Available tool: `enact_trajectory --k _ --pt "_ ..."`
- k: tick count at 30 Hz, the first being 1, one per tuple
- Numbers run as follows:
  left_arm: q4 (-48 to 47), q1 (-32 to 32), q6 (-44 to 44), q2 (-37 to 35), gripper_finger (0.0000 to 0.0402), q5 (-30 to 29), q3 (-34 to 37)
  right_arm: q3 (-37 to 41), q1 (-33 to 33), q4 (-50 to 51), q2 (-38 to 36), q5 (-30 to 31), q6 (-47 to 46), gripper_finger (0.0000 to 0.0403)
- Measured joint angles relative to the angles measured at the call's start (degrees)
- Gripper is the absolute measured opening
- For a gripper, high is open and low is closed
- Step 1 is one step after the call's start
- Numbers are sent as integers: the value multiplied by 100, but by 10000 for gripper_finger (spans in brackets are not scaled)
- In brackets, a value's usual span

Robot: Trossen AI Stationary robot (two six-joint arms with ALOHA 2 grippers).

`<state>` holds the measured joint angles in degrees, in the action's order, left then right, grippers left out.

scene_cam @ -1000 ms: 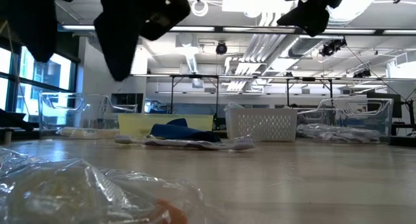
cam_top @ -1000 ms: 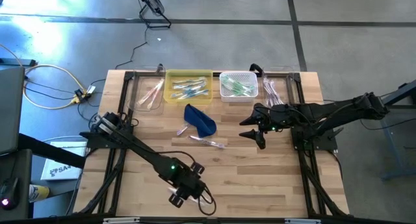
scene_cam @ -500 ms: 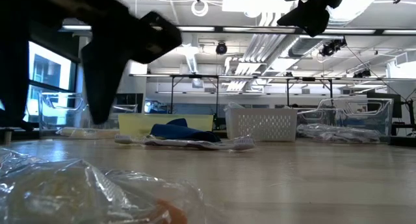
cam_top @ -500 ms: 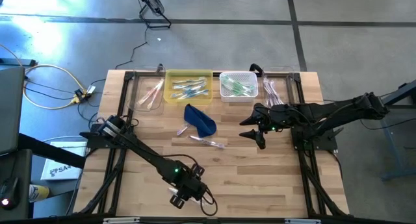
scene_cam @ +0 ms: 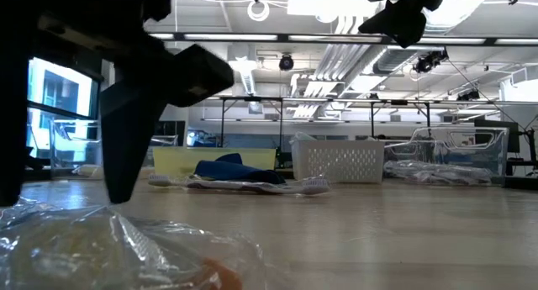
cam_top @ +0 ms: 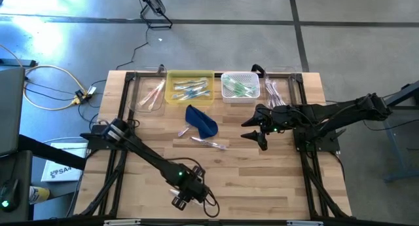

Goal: Pick & Place Toothbrushes
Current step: Put the orange toothbrush into the left transparent bin

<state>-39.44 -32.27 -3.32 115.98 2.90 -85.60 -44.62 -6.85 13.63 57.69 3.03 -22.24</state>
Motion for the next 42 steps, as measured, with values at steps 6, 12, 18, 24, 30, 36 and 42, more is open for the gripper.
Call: enact_trajectory --k 6,12,18,24,30,36,42 --pt "1 0 -14 90 184 89 7 0 0 -1 0 0 0 234" --pt "45 0 -14 88 184 96 7 0 -2 -4 0 0 0 234" --pt "60 0 -11 92 184 -44 7 0 -2 -4 0 0 0 234" --pt "104 0 -16 134 184 -45 9 0 -2 -3 -2 0 0 234" --pt "138 0 -1 134 184 -49 9 0 0 -2 -2 0 0 234" --pt "253 2 1 134 184 -92 9 1 0 -3 -2 0 -2 234" --pt "253 2 -16 134 178 -95 9 2 0 -3 -2 0 -28 234"
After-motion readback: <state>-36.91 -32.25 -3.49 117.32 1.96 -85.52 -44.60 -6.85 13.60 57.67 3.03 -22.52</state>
